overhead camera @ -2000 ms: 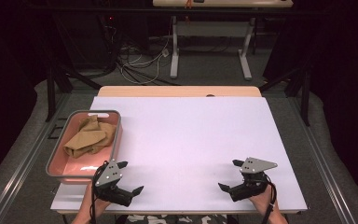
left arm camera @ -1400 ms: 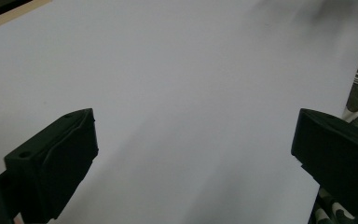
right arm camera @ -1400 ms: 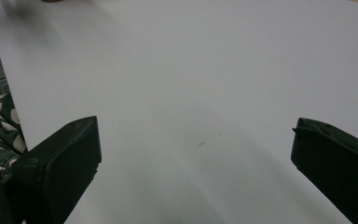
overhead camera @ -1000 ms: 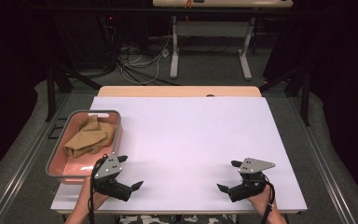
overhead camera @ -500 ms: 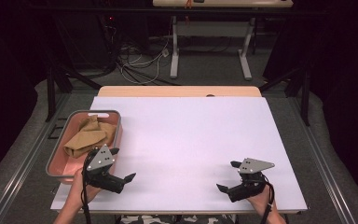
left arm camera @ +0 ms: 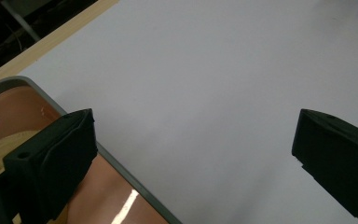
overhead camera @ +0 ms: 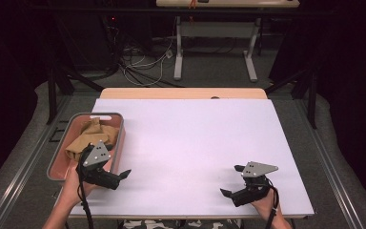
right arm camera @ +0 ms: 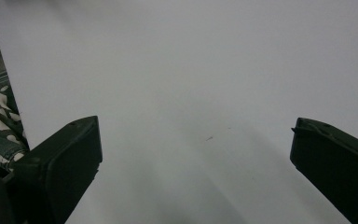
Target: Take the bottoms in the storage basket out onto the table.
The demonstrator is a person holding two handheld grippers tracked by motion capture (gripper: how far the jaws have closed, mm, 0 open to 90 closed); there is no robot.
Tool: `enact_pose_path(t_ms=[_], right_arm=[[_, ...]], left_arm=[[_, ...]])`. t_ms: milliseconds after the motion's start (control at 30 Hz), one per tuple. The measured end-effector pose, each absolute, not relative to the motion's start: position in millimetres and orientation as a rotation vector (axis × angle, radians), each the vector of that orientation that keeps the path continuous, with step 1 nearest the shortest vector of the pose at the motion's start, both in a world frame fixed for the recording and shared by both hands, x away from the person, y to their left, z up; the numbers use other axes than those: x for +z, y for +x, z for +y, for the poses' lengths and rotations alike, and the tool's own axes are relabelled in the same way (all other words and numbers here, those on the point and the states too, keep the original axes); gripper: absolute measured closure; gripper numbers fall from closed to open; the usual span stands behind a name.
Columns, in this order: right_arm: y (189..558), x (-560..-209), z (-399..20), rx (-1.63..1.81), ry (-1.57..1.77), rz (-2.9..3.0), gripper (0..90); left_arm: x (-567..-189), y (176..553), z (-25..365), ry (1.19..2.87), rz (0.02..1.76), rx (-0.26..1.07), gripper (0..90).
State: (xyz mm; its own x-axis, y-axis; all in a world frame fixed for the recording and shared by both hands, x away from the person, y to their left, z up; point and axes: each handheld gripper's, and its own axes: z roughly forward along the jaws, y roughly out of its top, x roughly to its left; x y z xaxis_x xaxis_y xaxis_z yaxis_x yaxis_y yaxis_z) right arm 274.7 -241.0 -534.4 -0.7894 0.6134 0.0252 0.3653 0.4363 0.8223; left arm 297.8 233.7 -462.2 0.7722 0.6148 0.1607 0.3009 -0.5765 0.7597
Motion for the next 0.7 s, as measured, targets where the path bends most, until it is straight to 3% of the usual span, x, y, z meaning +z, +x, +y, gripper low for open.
enact_pose_path(t_ms=[700], right_arm=[[276,-536,-239,1.283,0.849,2.427,1.8]], left_arm=[[-457,337,274,2.288,0.821,0.589,0.0]])
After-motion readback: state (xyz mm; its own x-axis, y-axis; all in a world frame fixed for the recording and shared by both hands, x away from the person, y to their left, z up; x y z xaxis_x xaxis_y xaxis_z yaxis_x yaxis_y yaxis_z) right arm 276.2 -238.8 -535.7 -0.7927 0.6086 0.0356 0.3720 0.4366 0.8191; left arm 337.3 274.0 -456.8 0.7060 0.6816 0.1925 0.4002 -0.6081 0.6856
